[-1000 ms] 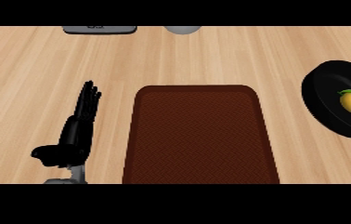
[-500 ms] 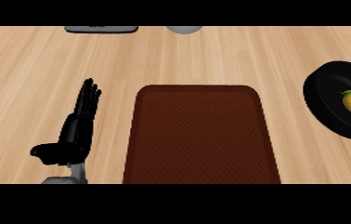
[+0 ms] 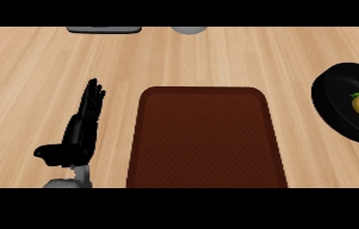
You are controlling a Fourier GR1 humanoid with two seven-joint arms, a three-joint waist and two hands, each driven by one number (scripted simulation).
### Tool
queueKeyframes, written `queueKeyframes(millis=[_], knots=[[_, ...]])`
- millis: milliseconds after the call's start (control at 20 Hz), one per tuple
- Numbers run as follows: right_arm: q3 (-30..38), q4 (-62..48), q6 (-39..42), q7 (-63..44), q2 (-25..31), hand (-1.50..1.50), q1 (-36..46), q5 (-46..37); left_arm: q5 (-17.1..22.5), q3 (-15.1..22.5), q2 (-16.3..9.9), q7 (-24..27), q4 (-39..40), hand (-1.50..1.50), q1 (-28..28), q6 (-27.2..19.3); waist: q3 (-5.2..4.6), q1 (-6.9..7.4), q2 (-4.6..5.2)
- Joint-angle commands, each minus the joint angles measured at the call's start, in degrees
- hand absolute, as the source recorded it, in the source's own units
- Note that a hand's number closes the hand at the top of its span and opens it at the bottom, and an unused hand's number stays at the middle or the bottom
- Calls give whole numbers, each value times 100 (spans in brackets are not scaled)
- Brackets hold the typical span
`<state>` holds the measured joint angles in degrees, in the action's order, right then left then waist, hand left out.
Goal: Pick the lemon from the tray and place it in the pot
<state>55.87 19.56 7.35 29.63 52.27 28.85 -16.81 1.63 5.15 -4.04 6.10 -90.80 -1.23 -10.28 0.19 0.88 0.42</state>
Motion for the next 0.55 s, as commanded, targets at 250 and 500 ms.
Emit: queueKeyframes(millis=[250, 500], knots=[[402, -666, 103, 206, 656, -150, -239, 528, 137, -113, -58, 59, -42, 0, 101, 177, 8, 24, 8], [535, -756, -46, 362, 820, -150, -470, 688, 30, -121, -2, -28, 60, 0, -195, 63, 18, 22, 23]])
